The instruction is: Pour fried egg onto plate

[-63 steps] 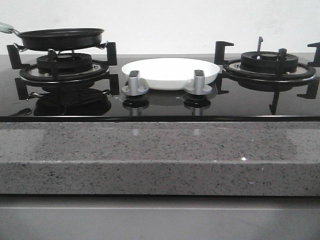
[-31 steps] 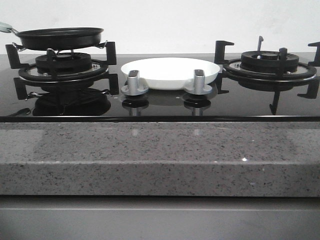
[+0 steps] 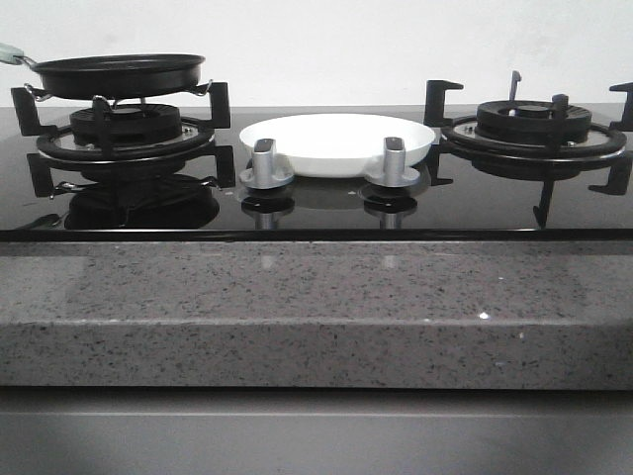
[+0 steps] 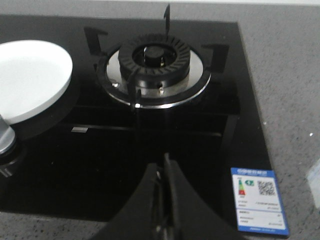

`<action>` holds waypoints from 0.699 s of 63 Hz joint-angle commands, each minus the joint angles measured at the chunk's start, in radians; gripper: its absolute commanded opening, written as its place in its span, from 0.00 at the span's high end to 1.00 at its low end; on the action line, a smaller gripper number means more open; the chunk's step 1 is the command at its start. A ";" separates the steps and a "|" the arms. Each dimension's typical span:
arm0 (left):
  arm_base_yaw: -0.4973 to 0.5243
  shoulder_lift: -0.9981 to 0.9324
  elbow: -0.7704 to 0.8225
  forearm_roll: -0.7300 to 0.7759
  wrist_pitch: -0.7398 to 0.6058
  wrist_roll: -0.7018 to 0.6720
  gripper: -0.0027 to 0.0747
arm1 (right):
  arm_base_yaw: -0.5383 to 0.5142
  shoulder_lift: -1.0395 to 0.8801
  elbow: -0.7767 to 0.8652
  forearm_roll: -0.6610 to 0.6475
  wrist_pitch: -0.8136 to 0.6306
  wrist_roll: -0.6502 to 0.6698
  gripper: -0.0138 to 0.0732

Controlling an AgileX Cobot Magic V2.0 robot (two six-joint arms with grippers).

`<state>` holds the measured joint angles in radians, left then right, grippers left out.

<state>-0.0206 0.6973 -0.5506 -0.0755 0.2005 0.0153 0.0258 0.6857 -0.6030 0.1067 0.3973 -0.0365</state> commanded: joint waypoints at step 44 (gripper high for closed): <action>0.002 0.004 -0.039 0.015 -0.086 -0.006 0.39 | 0.049 0.389 -0.304 0.105 0.026 -0.017 0.31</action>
<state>-0.0206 0.6997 -0.5519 -0.0595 0.1968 0.0153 0.0514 0.9926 -0.8008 0.1970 0.4439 -0.0384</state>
